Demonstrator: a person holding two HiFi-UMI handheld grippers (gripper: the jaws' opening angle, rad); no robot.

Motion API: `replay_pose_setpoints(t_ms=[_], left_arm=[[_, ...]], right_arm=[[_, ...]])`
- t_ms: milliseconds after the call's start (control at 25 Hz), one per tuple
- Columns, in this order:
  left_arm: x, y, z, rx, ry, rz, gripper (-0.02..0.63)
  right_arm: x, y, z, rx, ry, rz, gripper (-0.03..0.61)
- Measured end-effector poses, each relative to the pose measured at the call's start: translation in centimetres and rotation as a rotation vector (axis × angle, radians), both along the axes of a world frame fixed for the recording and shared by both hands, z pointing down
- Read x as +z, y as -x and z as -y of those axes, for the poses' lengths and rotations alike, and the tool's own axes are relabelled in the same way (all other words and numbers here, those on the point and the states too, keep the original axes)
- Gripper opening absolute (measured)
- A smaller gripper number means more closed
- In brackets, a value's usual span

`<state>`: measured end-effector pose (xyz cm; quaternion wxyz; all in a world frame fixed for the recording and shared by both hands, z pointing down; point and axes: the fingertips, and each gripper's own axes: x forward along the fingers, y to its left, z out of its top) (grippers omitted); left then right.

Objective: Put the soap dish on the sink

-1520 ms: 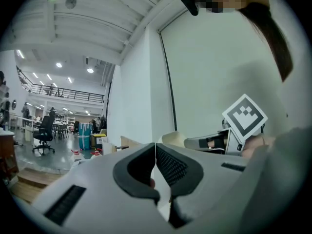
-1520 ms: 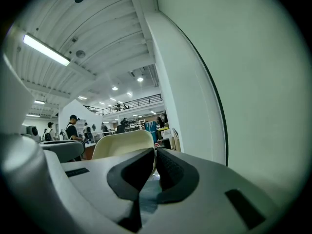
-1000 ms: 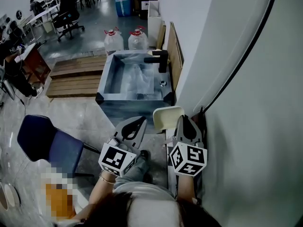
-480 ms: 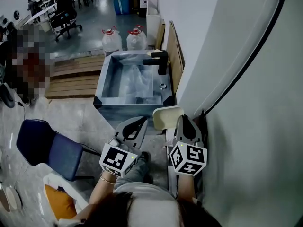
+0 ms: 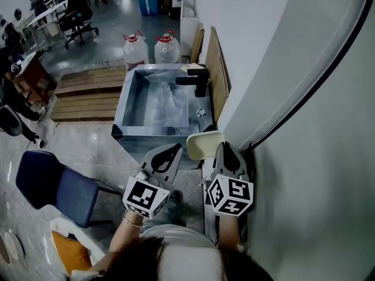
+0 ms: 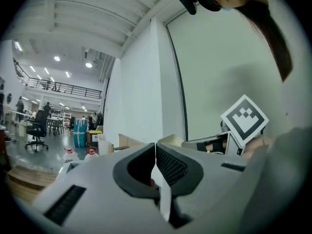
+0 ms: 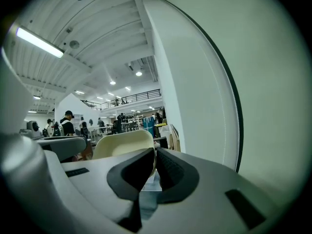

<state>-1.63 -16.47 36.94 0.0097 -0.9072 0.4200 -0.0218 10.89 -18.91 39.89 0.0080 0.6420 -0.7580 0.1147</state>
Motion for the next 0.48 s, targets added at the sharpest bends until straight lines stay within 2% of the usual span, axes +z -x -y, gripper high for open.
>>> replay_pose_setpoints(t_ms=[480], left_arm=[[0.3, 0.2, 4.1, 0.01, 0.005, -0.005, 0.009]], right_arm=[[1.3, 0.9, 4.6, -0.017, 0.026, -0.04, 0.038]])
